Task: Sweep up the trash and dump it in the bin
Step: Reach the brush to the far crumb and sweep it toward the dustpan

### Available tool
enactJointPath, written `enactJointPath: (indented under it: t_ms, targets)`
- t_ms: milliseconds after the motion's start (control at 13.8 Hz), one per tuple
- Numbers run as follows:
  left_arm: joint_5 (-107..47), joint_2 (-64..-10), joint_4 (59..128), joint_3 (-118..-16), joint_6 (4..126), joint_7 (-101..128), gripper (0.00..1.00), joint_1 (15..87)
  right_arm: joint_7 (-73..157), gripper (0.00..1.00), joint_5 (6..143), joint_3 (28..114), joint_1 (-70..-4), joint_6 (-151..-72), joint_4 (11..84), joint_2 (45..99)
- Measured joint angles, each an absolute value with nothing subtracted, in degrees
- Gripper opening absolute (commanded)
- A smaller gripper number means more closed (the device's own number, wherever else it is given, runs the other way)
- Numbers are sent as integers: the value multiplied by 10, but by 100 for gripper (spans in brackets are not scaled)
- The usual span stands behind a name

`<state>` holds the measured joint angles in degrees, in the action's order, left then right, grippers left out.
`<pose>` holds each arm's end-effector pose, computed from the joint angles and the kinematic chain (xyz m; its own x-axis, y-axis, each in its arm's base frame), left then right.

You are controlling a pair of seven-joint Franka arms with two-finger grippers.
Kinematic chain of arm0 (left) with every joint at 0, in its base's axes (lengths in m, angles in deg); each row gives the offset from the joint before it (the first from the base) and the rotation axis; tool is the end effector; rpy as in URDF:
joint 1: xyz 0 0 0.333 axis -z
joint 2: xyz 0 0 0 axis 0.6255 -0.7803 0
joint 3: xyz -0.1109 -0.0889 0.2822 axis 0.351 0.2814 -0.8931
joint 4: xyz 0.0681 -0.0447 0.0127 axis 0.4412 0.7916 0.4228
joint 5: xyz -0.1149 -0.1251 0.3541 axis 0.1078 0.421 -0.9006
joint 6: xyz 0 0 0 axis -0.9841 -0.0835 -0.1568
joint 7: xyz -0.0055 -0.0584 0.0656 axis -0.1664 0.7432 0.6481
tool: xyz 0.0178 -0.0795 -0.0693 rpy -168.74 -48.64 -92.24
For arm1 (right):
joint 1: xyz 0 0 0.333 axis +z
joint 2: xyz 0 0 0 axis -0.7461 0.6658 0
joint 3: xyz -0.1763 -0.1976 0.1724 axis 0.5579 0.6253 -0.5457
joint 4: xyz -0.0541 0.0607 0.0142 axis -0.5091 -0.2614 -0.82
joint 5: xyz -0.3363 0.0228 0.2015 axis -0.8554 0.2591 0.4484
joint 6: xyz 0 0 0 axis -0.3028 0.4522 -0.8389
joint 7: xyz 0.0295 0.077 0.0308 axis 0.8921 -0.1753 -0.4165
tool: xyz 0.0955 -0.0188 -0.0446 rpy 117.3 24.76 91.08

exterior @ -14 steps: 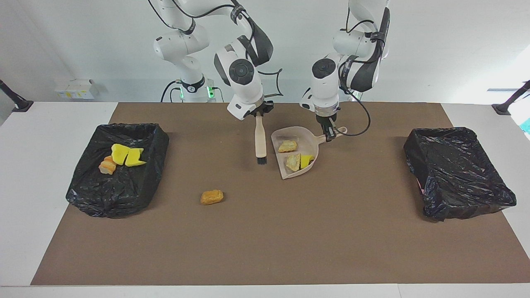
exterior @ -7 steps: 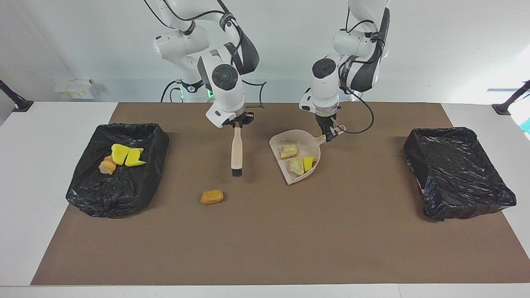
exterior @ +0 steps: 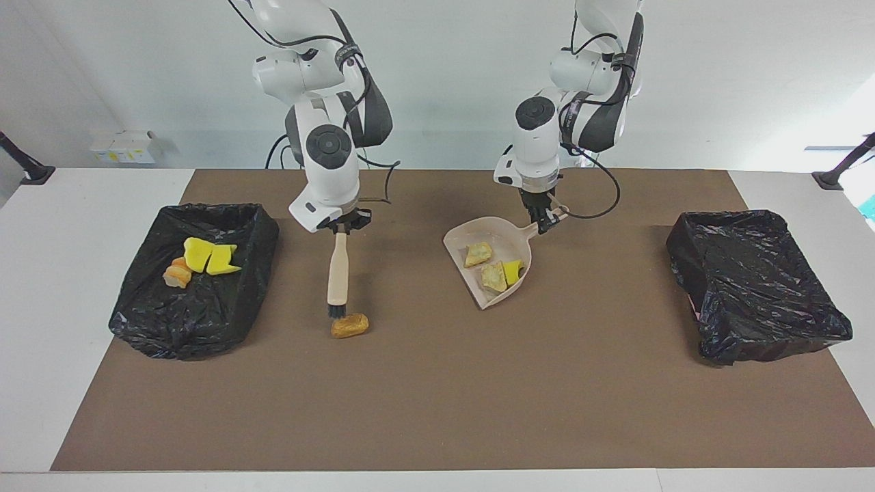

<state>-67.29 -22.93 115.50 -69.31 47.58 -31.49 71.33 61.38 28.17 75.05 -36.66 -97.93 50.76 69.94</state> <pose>0.4148 -0.2613 0.3674 0.3528 -0.9154 -0.1937 -0.9357 -0.3443 -0.0773 0.5688 0.1246 0.3787 0.9637 0.1219 -0.2374 0.1863 -0.9443 0.2714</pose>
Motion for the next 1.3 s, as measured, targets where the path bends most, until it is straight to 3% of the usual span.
enactJointPath:
  t_ms: [434,1301]
  targets:
    - [-672,-229,1155,-693,476,-314,0,713,609,0,211,742,-347,-979,475,776]
    - [-671,-230,1155,-694,477,-313,0,713,654,0,402,706,-220,-996,495,770]
